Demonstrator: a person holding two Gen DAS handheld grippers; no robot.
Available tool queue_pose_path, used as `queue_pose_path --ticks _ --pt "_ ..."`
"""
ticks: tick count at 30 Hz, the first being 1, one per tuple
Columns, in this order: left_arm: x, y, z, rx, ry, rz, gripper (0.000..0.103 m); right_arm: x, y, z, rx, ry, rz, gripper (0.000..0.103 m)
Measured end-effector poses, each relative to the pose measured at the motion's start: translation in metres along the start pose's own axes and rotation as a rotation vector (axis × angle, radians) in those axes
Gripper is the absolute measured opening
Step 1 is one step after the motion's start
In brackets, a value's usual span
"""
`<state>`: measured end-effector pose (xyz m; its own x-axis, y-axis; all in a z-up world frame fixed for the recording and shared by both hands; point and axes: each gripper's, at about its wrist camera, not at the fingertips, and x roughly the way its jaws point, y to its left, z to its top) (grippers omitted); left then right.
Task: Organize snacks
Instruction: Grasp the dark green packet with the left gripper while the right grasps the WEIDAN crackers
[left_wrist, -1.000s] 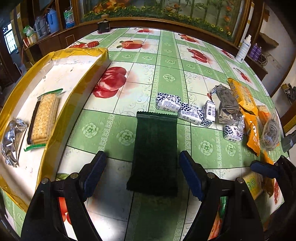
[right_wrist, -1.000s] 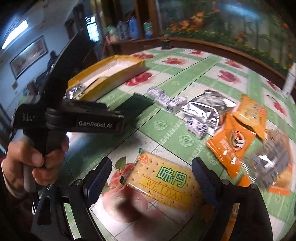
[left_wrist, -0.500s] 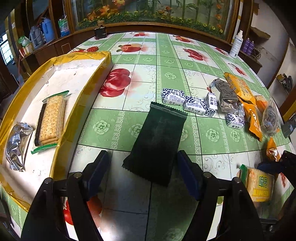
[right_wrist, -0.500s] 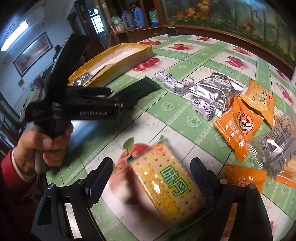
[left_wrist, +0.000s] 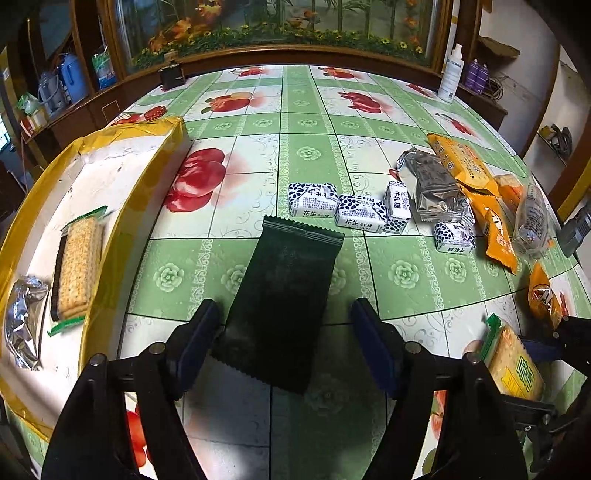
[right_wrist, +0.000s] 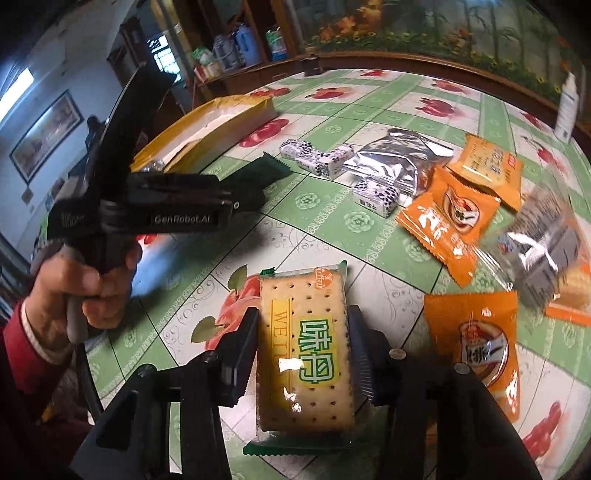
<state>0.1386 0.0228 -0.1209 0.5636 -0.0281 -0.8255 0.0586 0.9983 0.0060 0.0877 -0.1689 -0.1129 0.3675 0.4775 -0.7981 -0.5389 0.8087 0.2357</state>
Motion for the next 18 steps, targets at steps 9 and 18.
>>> queue_pose_path --ticks 9,18 --pt "-0.011 0.012 -0.01 -0.032 -0.026 -0.016 0.043 0.001 0.029 -0.013 -0.077 -0.001 -0.169 0.055" --pt "-0.022 0.03 -0.02 -0.12 -0.038 -0.074 0.042 -0.008 0.027 -0.02 0.047 -0.049 -0.065 0.047"
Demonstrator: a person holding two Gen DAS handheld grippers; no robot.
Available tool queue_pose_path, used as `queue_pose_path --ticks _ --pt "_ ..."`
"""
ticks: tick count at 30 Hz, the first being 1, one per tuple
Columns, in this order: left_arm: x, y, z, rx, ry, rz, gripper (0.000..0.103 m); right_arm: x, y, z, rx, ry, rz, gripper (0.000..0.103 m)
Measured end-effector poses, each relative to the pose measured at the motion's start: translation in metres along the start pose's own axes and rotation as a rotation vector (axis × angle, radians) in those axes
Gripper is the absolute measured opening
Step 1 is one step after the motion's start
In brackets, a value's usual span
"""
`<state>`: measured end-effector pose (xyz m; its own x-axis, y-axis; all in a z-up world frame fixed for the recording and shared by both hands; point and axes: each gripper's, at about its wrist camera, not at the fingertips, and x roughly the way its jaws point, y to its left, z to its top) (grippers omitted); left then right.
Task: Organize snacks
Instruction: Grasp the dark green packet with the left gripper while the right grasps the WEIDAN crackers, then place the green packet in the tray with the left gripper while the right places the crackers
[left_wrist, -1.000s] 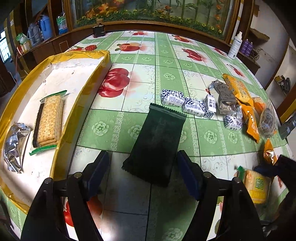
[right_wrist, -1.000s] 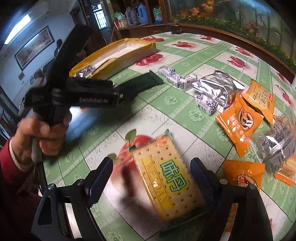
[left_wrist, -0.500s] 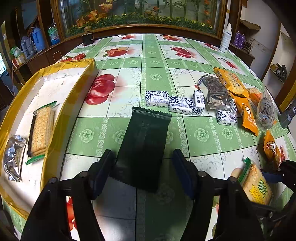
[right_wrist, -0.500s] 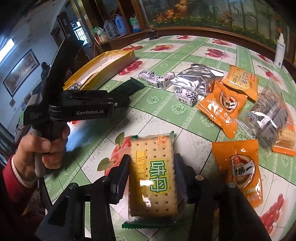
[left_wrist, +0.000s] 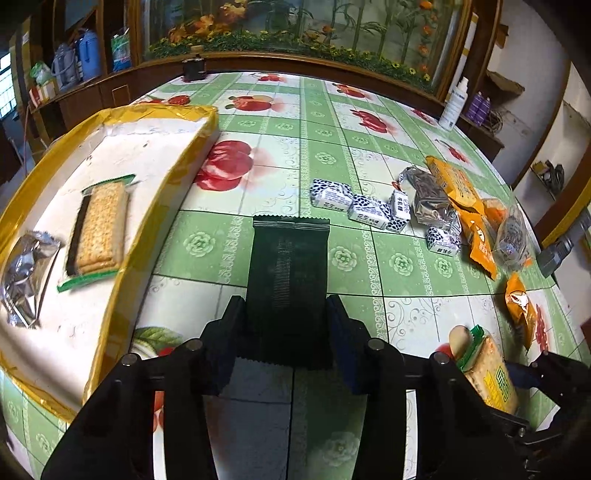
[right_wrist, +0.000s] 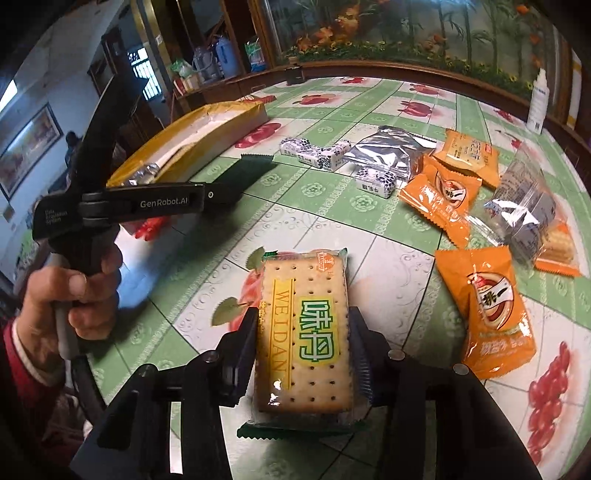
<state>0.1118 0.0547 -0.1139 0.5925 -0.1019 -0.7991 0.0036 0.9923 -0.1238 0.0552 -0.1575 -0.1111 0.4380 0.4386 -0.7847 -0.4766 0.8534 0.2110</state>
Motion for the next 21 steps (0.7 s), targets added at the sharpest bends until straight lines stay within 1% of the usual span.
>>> queue_pose_path --ticks 3,6,9,11,13,18,21 --pt "-0.013 0.005 -0.002 -0.024 -0.026 0.008 0.042 -0.002 0.0 0.0 0.019 -0.015 0.011 0.047" --pt "-0.028 0.008 -0.005 -0.026 -0.06 0.024 0.042 -0.006 -0.001 0.002 0.059 -0.034 0.055 0.047" --pt "-0.04 0.013 -0.007 -0.041 -0.08 0.046 0.043 -0.007 0.004 0.006 0.066 -0.05 0.073 0.047" --pt "-0.046 0.018 -0.008 -0.056 -0.084 0.072 0.043 -0.007 0.009 0.01 0.063 -0.059 0.089 0.047" --pt "-0.05 0.023 -0.009 -0.067 -0.084 0.114 0.043 -0.007 0.018 0.015 0.052 -0.07 0.098 0.047" --pt "-0.064 0.039 -0.011 -0.089 -0.119 0.187 0.043 0.001 0.042 0.03 0.021 -0.079 0.138 0.047" --pt "-0.069 0.05 -0.011 -0.105 -0.132 0.203 0.043 0.008 0.057 0.038 -0.007 -0.08 0.152 0.047"
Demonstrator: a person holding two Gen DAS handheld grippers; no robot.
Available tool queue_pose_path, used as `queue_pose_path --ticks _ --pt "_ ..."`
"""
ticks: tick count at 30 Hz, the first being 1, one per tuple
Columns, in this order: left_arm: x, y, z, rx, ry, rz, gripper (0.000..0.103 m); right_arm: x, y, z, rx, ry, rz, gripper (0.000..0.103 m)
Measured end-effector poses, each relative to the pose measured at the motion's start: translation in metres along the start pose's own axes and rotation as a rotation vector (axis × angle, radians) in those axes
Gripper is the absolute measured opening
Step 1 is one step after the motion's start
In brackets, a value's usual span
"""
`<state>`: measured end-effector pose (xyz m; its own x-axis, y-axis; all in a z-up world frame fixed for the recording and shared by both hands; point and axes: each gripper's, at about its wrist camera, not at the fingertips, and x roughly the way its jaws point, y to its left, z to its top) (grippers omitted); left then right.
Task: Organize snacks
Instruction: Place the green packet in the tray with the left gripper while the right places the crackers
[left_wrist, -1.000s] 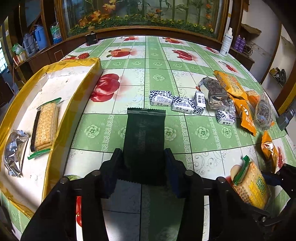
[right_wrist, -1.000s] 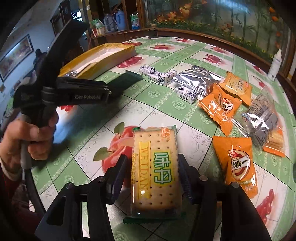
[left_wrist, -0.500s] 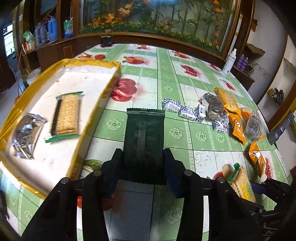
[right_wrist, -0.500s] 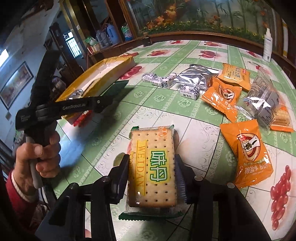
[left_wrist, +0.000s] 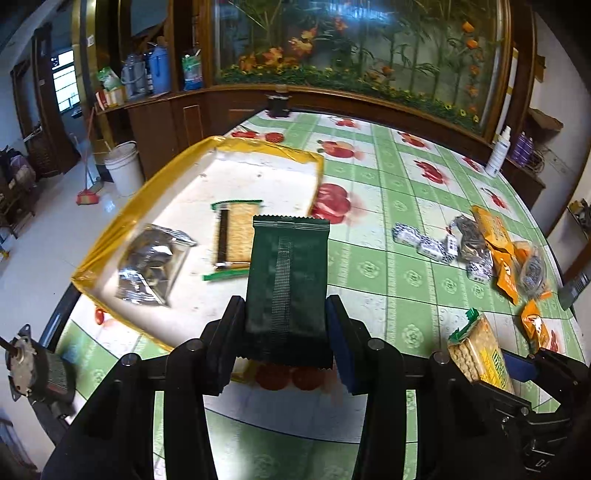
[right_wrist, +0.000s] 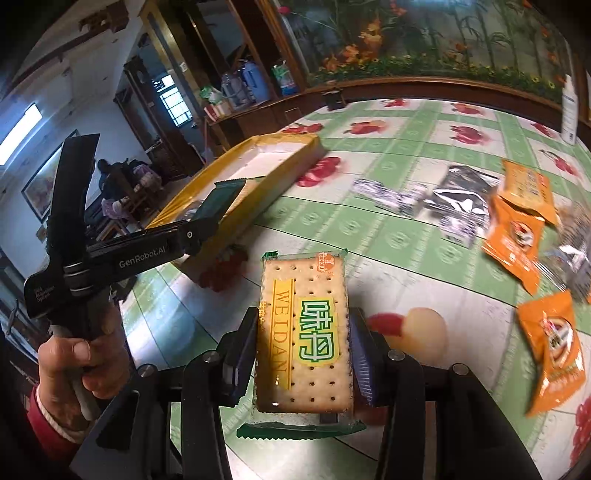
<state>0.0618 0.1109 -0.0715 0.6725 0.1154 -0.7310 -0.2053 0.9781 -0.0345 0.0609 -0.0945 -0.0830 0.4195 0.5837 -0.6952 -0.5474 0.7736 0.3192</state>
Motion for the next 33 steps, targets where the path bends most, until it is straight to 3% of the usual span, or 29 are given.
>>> queue_pose_path --ticks 9,18,24,33 --pt "0.001 0.038 0.006 -0.07 -0.018 0.026 0.043 0.029 0.035 0.027 -0.049 0.006 0.042 0.047" --pt "0.024 0.096 0.028 -0.175 0.012 0.069 0.043 0.087 0.078 0.093 -0.083 -0.027 0.072 0.047" --pt "0.038 0.101 0.028 -0.175 0.032 0.096 0.043 0.14 0.094 0.123 -0.081 -0.006 0.038 0.047" --pt "0.047 0.113 0.021 -0.188 0.057 0.1 0.043 0.172 0.094 0.131 -0.067 0.005 0.04 0.047"
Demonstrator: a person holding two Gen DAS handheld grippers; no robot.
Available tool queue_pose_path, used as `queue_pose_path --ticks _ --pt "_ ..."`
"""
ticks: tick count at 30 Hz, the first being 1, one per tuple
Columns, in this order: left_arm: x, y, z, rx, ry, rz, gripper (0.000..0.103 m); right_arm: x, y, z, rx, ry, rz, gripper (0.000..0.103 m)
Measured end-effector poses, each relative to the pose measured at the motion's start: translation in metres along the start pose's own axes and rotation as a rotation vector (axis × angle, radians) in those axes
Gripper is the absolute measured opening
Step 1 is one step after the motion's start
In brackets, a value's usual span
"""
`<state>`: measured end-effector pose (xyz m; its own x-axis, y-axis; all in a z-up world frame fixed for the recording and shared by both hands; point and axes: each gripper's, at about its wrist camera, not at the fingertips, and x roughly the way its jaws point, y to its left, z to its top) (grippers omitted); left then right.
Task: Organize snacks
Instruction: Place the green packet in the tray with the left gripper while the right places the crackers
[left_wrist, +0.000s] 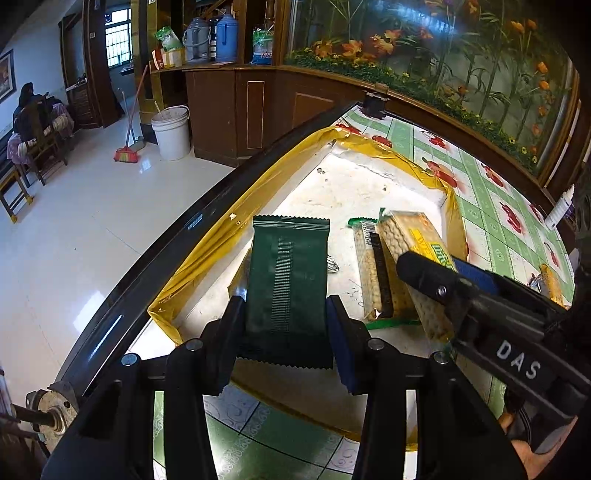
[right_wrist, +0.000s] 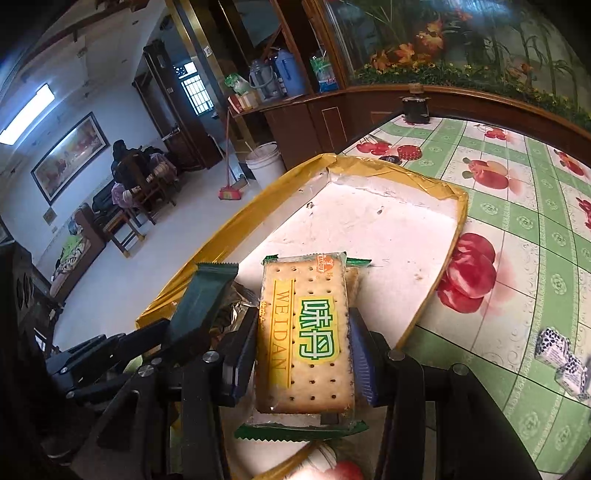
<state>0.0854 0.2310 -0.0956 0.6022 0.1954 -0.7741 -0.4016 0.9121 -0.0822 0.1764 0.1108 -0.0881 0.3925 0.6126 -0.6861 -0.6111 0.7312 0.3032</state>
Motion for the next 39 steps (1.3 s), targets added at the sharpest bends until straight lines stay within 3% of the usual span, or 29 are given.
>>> queue_pose_path --ticks 6,12,14,17,26,39 --pt "-0.002 0.004 -0.003 -0.003 0.01 -0.001 0.044 0.011 0.0 0.008 0.006 0.013 0.009 0.049" --pt "-0.018 -0.001 -0.003 -0.003 -0.047 0.025 0.047 -0.013 -0.009 0.005 0.039 -0.035 0.021 0.052" --pt "-0.027 -0.007 -0.005 0.011 -0.078 0.041 0.064 -0.03 -0.017 0.001 0.059 -0.063 0.019 0.052" --pt "-0.036 -0.019 -0.007 0.035 -0.125 0.042 0.073 -0.052 -0.033 -0.007 0.093 -0.09 0.005 0.057" --pt "-0.046 -0.059 -0.017 0.11 -0.141 0.005 0.073 -0.099 -0.088 -0.04 0.198 -0.121 -0.058 0.059" --pt "-0.047 -0.09 -0.029 0.155 -0.111 -0.037 0.073 -0.139 -0.124 -0.086 0.229 -0.122 -0.162 0.064"
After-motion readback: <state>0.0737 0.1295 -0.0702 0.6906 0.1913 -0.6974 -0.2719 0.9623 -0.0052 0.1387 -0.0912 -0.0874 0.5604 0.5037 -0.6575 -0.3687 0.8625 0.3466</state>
